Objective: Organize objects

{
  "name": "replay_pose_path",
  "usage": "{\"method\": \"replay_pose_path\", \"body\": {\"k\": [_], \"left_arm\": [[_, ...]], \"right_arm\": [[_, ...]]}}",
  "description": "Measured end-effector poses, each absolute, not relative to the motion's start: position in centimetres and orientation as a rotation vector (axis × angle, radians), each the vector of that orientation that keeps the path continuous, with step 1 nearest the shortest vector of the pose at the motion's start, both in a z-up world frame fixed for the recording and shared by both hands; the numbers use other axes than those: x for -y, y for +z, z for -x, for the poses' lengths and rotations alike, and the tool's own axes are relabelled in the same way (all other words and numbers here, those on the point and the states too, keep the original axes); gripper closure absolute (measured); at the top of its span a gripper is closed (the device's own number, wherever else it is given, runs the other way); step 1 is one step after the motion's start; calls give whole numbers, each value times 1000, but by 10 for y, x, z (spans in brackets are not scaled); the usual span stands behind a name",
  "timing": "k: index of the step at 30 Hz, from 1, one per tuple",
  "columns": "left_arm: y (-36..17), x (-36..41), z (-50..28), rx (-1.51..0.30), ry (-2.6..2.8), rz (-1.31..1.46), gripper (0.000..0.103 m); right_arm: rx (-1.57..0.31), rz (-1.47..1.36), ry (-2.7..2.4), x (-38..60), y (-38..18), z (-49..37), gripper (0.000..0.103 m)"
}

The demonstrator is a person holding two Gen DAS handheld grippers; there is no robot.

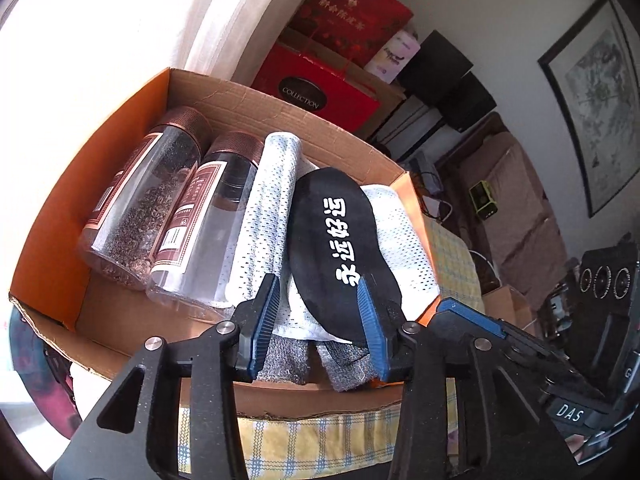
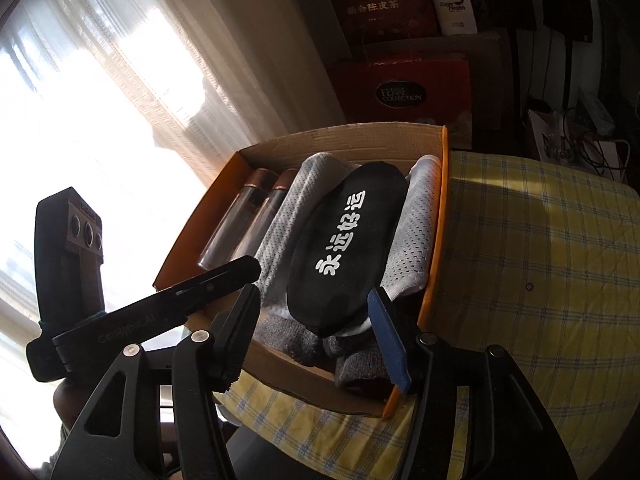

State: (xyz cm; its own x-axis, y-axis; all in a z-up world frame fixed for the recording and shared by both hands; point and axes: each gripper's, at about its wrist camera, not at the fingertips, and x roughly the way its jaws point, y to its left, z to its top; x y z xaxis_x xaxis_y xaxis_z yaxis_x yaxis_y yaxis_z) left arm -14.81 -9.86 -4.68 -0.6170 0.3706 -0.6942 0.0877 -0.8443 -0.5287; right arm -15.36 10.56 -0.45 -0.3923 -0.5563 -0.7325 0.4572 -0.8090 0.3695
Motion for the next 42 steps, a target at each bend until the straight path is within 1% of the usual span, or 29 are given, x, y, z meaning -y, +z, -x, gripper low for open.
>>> {"method": "replay_pose_path", "body": {"k": [2, 4, 5, 6, 13, 14, 15, 16, 17, 21, 22, 23, 24, 25, 29, 34, 39, 42], "left_arm": [[-41, 95, 144, 762, 2581, 1271, 57], [-34, 91, 138, 714, 2605, 1250, 54], [-30, 89, 135, 686, 2623, 1240, 49], [-26, 87, 132, 662, 2641, 1226, 47], [-6, 65, 111, 454, 2725, 1165, 45], [-4, 59, 109, 428, 2727, 1161, 40], [-2, 55, 107, 403, 2728, 1153, 34], [0, 51, 104, 388, 2730, 1134, 20], [3, 48, 101, 385, 2732, 1110, 14], [10, 36, 93, 332, 2736, 1090, 14], [11, 33, 92, 323, 2733, 1087, 13], [12, 31, 90, 315, 2733, 1084, 7], [13, 29, 88, 313, 2731, 1076, 4], [14, 27, 86, 314, 2727, 1069, 1], [16, 18, 78, 293, 2716, 1061, 0], [17, 9, 66, 248, 2763, 1077, 0], [16, 3, 51, 259, 2781, 1059, 0], [15, -1, 42, 216, 2813, 1079, 0]], "right_arm": [[139, -1206, -2221, -106, -3, 150, 43], [124, -1192, -2253, -108, 0, 148, 41], [113, -1185, -2272, -114, 3, 143, 39], [100, -1177, -2291, -117, 4, 140, 39], [65, -1148, -2380, -141, 12, 124, 33], [59, -1144, -2398, -144, 13, 123, 29], [54, -1140, -2416, -148, 14, 121, 27], [53, -1136, -2433, -150, 14, 120, 22], [53, -1132, -2447, -154, 15, 118, 21], [71, -1133, -2481, -169, 16, 114, 17], [80, -1132, -2483, -172, 16, 112, 15], [87, -1129, -2486, -175, 17, 110, 11], [89, -1123, -2493, -178, 18, 108, 7], [85, -1116, -2504, -181, 19, 105, 0], [56, -1098, -2563, -190, 19, 94, 0], [71, -1088, -2630, -205, 19, 78, 0], [78, -1080, -2679, -217, 19, 61, 0], [62, -1080, -2706, -223, 18, 49, 0]]}}
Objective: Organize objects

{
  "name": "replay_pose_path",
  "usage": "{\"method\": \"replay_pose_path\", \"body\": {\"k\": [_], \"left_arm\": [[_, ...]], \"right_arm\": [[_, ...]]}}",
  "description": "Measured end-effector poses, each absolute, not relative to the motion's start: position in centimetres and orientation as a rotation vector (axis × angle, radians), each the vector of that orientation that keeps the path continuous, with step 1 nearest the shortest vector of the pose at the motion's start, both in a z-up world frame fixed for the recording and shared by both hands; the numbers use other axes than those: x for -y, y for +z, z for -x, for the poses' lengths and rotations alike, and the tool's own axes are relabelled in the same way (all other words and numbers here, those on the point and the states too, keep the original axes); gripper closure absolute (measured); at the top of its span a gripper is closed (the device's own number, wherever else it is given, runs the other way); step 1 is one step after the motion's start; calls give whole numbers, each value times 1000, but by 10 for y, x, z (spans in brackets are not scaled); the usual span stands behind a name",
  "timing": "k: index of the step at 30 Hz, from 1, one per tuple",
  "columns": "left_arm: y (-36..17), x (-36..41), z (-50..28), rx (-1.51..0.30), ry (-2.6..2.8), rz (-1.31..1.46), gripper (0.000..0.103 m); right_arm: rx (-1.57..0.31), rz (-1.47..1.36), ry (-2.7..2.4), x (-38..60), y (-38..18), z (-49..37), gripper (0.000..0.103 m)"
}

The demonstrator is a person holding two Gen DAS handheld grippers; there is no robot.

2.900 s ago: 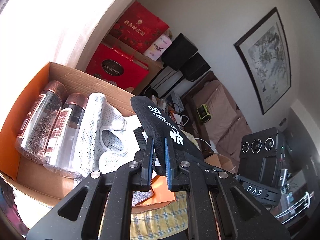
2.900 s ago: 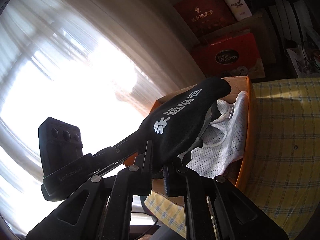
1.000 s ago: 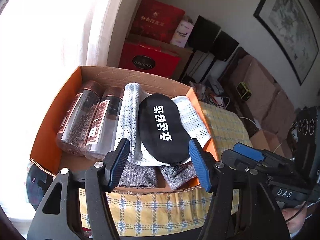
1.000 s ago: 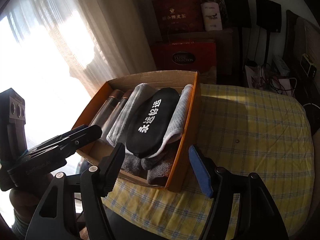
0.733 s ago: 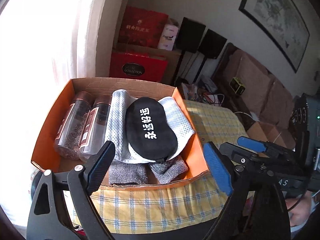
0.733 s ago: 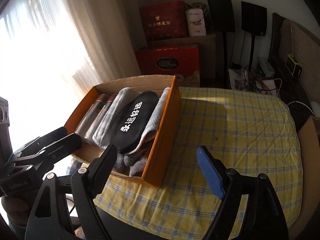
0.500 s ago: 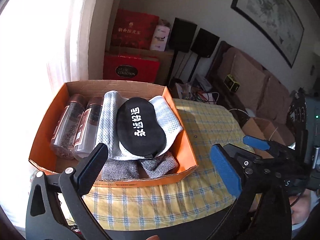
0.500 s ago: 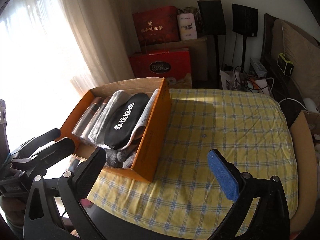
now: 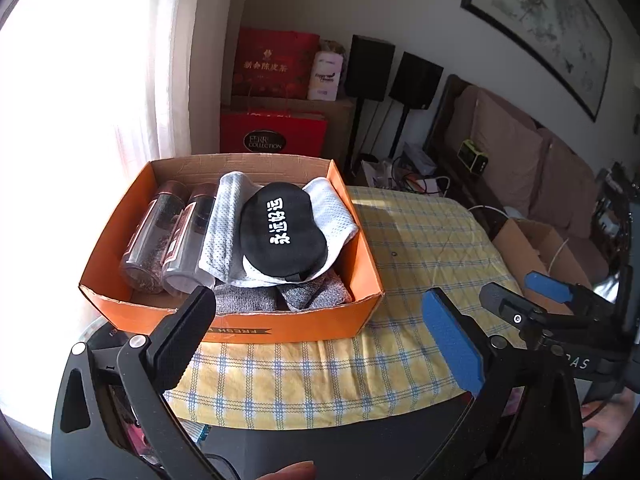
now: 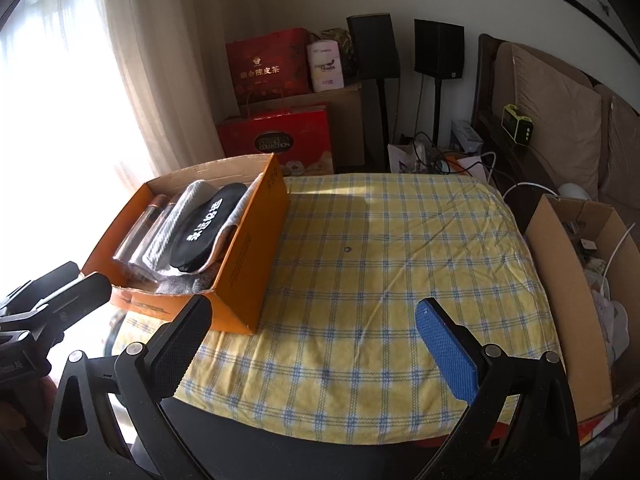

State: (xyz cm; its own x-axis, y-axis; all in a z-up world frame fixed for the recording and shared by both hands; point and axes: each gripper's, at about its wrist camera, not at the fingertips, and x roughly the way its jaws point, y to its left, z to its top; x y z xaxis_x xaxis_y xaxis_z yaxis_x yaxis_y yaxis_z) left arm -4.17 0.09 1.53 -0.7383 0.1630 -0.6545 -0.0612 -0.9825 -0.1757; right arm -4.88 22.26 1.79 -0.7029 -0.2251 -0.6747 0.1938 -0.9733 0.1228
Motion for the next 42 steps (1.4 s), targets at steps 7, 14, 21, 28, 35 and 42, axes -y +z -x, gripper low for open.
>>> {"method": "replay_pose_path", "body": {"k": [7, 14, 21, 28, 35, 42], "left_arm": [[10, 0, 18, 231, 2838, 1069, 0], [-11, 2, 2, 262, 2792, 1152, 0], [-8, -2, -5, 232, 2804, 1144, 0], [-6, -11, -7, 204, 2788, 1143, 0], [-5, -15, -9, 132, 2861, 1153, 0], [-5, -18, -11, 119, 2865, 1159, 0]], "right_arm": [[87, -1070, -2755, -237, 16, 16, 0], [90, -1122, -2769, -251, 6, -9, 0], [91, -1088, -2800, -256, 12, -23, 0], [73, -1099, -2806, -254, 8, -22, 0], [49, -1087, -2818, -251, 9, -22, 0], [52, -1092, -2822, -253, 8, -22, 0]]}}
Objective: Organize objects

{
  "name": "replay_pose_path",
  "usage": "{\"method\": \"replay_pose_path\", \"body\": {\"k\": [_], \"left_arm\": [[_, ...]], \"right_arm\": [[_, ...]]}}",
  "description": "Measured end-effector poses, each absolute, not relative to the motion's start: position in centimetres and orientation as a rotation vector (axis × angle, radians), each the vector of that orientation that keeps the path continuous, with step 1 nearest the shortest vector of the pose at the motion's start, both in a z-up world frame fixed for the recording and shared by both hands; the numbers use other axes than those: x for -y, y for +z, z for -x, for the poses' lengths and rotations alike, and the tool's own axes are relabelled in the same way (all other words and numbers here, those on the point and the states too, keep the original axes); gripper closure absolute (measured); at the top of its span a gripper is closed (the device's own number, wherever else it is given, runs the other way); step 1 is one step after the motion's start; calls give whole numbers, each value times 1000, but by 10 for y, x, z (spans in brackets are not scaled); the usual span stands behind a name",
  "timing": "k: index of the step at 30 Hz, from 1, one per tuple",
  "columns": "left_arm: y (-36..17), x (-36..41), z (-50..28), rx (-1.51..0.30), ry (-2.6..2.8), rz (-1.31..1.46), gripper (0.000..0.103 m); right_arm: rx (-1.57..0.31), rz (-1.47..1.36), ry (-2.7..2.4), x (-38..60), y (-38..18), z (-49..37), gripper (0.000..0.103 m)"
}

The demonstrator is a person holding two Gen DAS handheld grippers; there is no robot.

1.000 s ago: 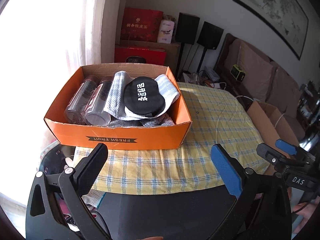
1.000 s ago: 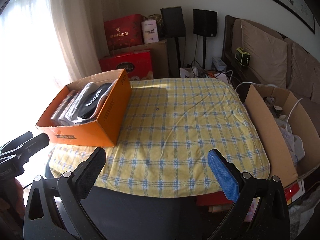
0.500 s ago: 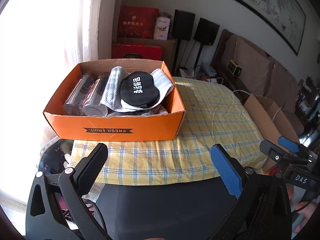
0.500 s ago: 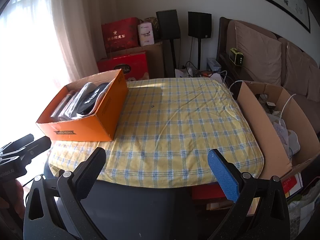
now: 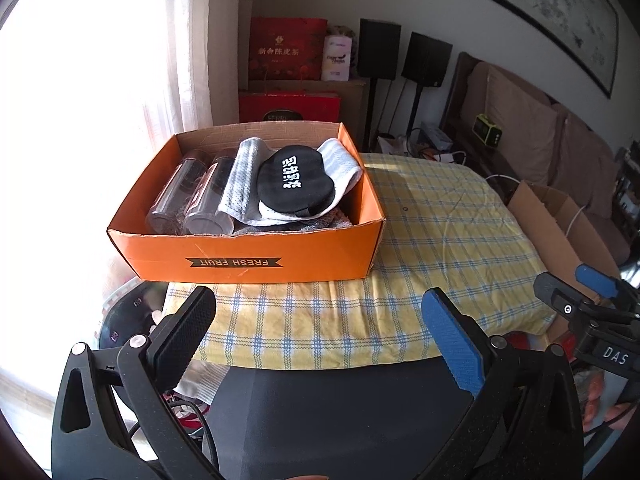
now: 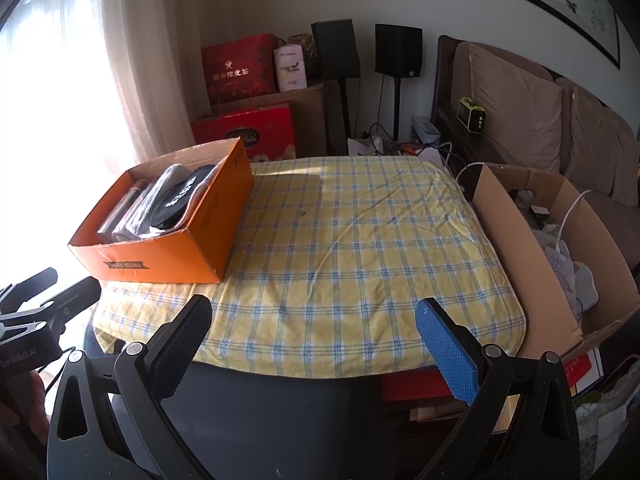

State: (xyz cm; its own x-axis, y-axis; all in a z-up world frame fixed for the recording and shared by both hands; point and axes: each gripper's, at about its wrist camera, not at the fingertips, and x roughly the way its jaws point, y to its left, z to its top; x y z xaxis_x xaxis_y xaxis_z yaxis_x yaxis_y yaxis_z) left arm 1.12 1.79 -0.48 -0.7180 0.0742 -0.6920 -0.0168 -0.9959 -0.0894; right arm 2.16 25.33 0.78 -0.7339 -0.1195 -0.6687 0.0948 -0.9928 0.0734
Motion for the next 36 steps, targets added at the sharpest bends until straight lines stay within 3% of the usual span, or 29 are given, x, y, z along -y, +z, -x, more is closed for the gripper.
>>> {"method": "replay_pose_path", "body": {"k": [36], "left_arm": [[-4, -18, -11, 109, 2881, 1150, 0]], "right_arm": [[34, -1085, -2826, -250, 9, -24, 0]]}}
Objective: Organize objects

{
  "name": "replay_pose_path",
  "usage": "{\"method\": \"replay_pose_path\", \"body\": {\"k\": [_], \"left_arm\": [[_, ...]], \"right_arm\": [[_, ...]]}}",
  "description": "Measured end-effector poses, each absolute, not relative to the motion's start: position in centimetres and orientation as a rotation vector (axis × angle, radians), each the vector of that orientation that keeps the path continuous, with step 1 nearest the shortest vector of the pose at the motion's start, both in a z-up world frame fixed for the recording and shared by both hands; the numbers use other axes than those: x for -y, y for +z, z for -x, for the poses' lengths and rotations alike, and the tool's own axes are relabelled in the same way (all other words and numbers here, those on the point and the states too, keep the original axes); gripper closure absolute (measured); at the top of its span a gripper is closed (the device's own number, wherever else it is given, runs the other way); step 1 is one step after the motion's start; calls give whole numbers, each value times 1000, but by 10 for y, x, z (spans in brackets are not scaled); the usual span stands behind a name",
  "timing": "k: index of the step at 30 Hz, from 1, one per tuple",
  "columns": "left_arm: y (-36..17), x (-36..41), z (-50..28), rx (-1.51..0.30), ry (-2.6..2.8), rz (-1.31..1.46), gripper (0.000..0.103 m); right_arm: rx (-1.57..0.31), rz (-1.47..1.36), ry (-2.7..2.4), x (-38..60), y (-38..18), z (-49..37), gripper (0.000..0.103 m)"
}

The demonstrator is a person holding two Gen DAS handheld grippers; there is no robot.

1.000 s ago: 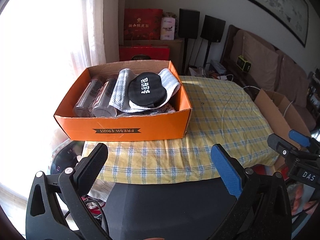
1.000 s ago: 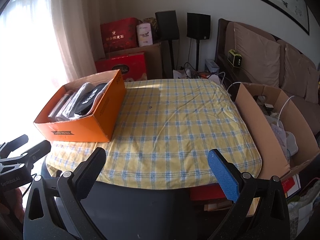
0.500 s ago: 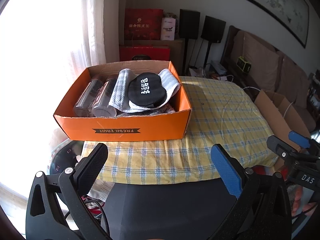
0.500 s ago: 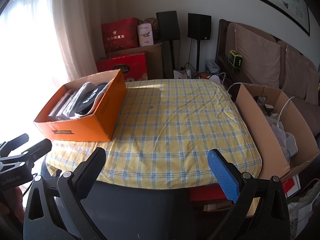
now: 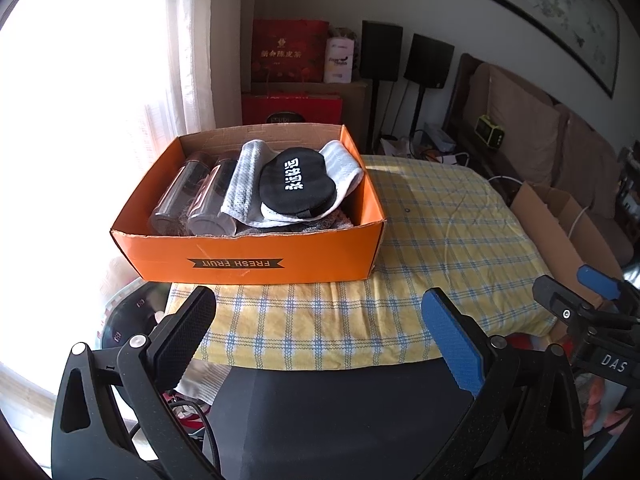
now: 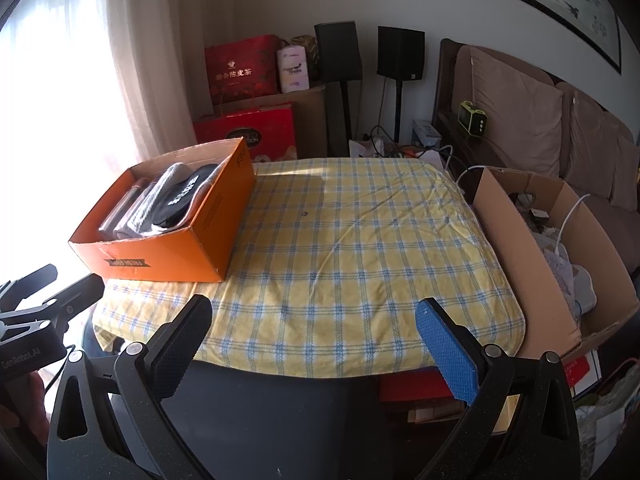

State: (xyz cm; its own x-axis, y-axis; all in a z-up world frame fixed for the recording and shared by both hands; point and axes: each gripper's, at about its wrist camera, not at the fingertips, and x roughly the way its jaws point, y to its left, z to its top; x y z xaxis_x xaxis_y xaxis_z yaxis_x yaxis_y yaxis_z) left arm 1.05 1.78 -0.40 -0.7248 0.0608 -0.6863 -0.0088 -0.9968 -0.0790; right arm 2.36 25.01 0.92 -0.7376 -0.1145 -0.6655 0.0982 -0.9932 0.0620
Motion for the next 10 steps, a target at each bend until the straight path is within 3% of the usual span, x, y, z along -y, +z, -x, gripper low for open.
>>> {"method": "replay_pose_path", "body": {"k": [10], "left_arm": [[-4, -20, -12, 72, 2903, 1144, 0]], "right_arm": [[28, -1089, -2820, -248, 8, -24, 0]]}}
